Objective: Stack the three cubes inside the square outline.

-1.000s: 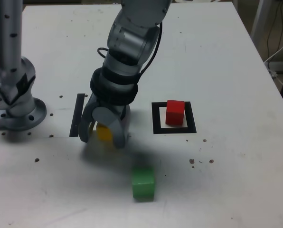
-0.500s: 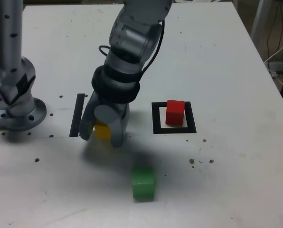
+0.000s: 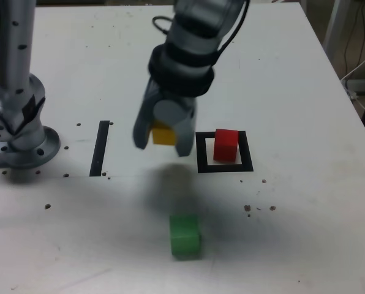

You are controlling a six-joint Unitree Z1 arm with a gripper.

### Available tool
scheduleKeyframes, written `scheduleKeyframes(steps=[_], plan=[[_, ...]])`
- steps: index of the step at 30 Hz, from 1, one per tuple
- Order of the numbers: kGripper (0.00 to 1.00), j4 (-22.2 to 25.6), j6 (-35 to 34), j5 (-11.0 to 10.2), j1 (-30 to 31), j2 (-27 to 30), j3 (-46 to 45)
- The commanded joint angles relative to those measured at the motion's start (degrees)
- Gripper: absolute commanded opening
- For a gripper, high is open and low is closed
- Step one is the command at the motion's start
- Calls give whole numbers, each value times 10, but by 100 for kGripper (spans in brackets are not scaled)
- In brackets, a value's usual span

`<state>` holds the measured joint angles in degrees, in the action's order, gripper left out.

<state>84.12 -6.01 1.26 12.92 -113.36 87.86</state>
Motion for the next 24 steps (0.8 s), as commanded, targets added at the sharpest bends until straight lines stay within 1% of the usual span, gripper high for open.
scheduleKeyframes(steps=[1, 12, 20, 24], plan=[[27, 12, 8, 0, -11, -15, 66], [27, 28, 42, 5, -49, -70, 160], [27, 34, 59, 6, -73, -85, 175], [27, 37, 74, 10, -79, -97, 182]])
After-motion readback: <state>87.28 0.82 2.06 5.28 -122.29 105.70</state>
